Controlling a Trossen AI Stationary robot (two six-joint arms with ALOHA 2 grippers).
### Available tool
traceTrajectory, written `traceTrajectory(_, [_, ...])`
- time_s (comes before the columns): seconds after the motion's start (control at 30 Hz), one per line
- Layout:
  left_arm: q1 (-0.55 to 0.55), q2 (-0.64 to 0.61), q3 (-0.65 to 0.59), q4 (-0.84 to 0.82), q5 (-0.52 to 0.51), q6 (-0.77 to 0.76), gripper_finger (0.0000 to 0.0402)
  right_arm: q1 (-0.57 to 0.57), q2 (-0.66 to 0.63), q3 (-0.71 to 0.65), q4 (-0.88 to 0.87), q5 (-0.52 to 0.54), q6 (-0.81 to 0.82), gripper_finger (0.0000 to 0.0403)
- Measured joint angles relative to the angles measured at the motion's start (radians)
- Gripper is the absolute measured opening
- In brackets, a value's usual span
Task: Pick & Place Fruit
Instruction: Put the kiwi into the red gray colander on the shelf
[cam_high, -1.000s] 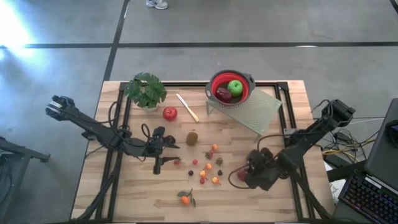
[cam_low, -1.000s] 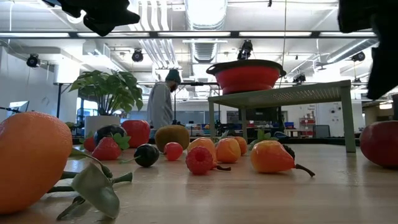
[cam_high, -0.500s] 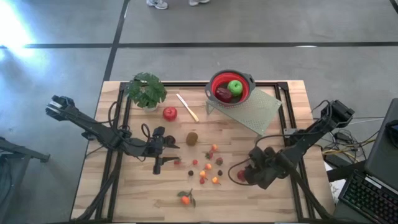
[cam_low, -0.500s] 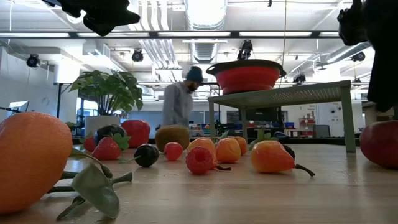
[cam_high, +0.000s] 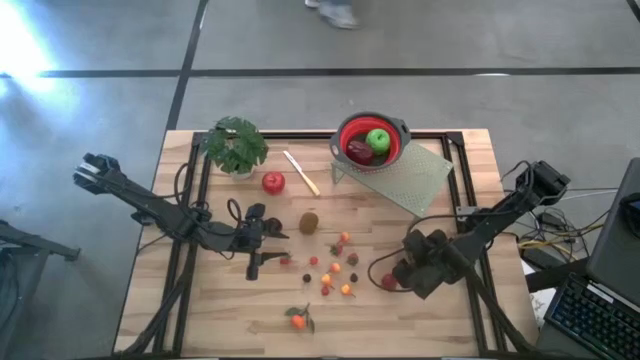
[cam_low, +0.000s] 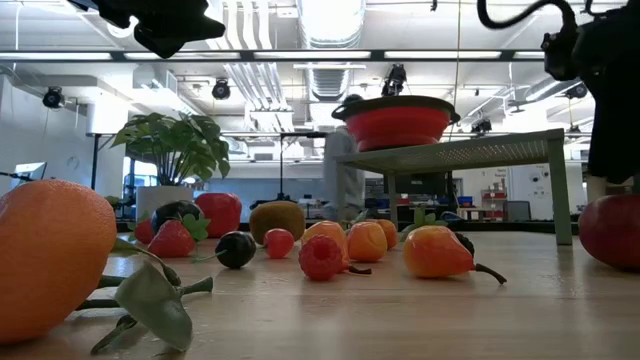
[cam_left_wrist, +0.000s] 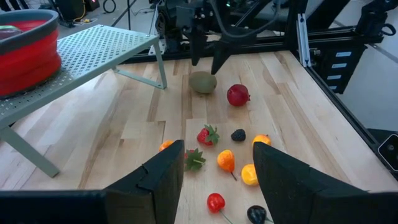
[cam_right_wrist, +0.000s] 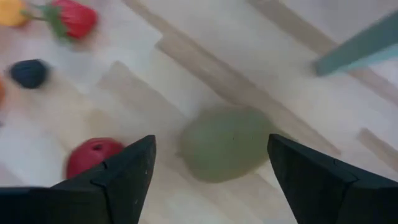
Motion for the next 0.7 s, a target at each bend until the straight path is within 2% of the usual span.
traceTrajectory(0.5, [0.0,0.0,0.0,0.0,0.0,0.0,0.0197,0.001,0.003,-0.023,-0.024,-0.001,0.029,0.0356])
traceTrajectory(0.7, [0.0,0.0,0.0,0.0,0.0,0.0,0.0197,0.001,0.003,-0.058,-0.019,-0.006,0.07,0.0353])
